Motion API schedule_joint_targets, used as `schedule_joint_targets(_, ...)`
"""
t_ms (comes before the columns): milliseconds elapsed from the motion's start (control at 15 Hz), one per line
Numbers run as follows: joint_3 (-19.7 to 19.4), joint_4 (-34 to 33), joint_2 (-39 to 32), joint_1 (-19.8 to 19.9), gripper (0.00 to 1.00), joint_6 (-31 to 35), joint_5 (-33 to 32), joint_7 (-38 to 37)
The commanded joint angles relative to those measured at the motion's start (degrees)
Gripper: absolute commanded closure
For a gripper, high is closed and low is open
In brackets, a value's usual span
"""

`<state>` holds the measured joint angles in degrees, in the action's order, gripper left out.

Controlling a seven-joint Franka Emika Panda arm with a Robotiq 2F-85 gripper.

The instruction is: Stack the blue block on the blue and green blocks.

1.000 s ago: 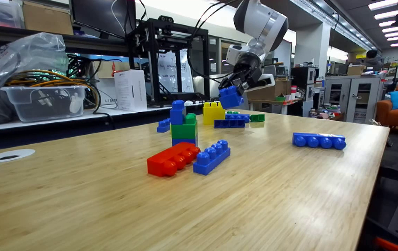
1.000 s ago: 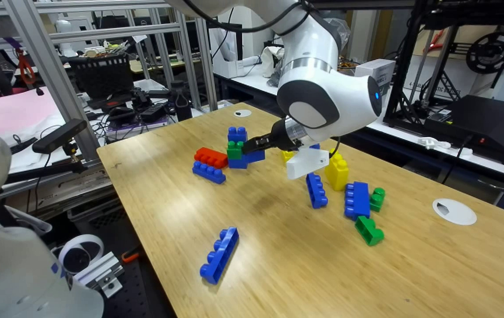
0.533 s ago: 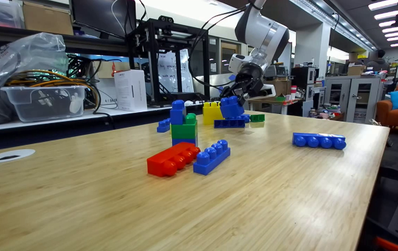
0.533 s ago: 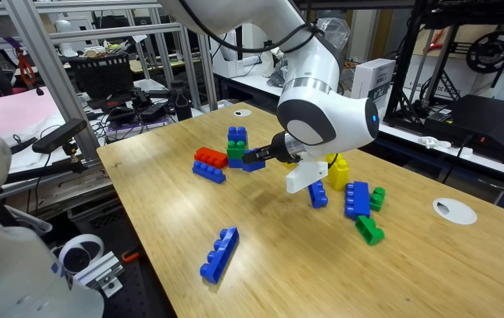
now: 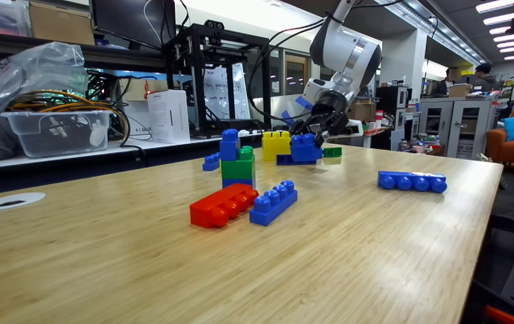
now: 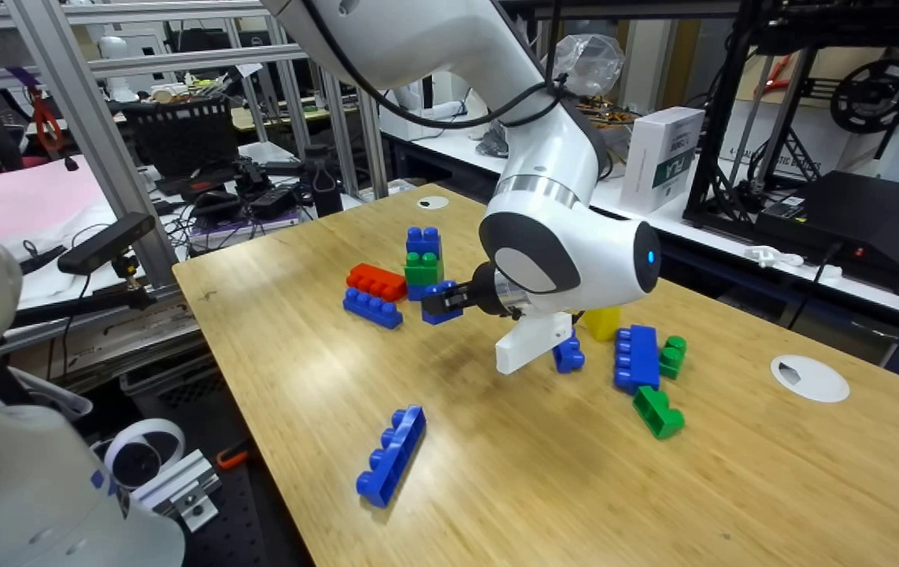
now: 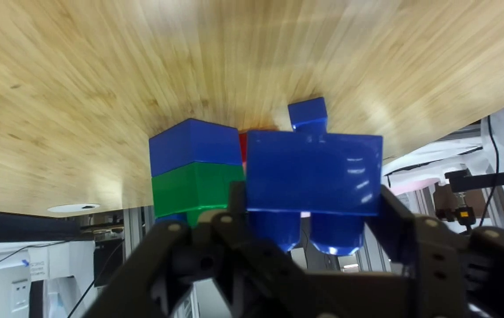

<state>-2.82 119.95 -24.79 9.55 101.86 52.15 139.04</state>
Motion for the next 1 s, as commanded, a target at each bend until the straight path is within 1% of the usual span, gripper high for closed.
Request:
schedule_joint_targets(0,0.14,2.53,0.46,0.49,0.56,2.09,3.02,4.28)
schedule_joint_targets(733,-0.03,6.23,-0.42,-0.19,0.56,5.9,7.14,12.54)
schedule_joint_targets(800,4.43,5.1,0.16,3.51,0.56,6.32,5.6,9.84)
schedule_joint_targets(867,4.9,4.88,-0.18,3.67,0.56,6.76,5.57,9.98)
schedule_joint_targets(933,6.22,4.38,-0.49,4.4,0.56,7.31,5.28,9.84)
